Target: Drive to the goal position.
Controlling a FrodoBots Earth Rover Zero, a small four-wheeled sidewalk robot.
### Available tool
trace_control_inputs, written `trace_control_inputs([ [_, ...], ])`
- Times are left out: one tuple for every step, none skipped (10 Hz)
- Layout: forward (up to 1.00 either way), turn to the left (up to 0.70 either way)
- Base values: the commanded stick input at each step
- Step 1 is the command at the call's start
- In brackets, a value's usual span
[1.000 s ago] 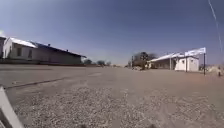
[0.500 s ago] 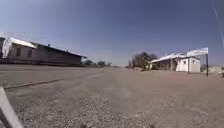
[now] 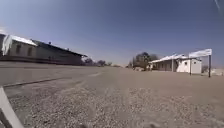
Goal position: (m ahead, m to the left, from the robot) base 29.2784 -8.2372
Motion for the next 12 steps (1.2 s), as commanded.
trace_control_inputs([
  [0.70, 0.00],
  [0.70, 0.00],
  [0.70, 0.00],
  [0.70, 0.00],
  [0.70, 0.00],
  [0.70, 0.00],
  [0.70, 0.00],
  [0.70, 0.00],
  [0.70, 0.00],
  [0.70, 0.00],
  [0.70, 0.00],
  [0.70, 0.00],
])
